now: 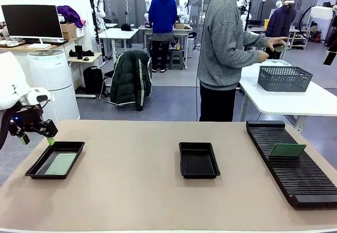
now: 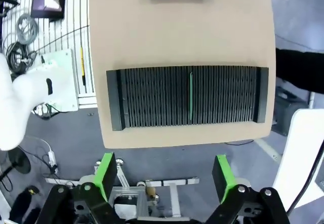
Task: Inspect and transfer BCBs to ESD trays.
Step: Pick up the Blank PCB from the PCB Rack and place it in the right ESD tray.
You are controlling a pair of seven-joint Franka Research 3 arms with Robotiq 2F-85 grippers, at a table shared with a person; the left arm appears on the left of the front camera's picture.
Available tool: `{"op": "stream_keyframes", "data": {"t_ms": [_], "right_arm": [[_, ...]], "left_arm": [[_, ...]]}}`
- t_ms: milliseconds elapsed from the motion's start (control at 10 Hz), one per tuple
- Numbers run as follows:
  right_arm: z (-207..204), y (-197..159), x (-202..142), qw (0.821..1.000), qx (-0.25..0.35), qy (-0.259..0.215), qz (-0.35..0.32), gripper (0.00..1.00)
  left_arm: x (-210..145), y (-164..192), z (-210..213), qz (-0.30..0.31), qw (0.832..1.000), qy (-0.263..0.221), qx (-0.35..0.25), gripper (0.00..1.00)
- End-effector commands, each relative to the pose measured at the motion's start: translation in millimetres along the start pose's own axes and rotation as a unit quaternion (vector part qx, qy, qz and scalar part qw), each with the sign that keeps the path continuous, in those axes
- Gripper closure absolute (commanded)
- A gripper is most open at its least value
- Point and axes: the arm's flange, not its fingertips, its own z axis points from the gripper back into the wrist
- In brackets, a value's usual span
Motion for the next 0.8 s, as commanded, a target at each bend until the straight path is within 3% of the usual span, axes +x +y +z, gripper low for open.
{"op": "stream_keyframes", "data": {"t_ms": [0, 700], "right_arm": [[1.3, -6.1, -5.9, 0.999, 0.017, 0.003, 0.046, 0.0], [-1.5, -1.3, 0.0, 1.0, 0.004, 0.0, 0.022, 0.0]], "left_arm": [[0.2, 0.6, -0.3, 0.001, 1.0, -0.001, 0.0, 0.0], [0.2, 0.6, -0.3, 0.001, 1.0, -0.001, 0.0, 0.0]]}}
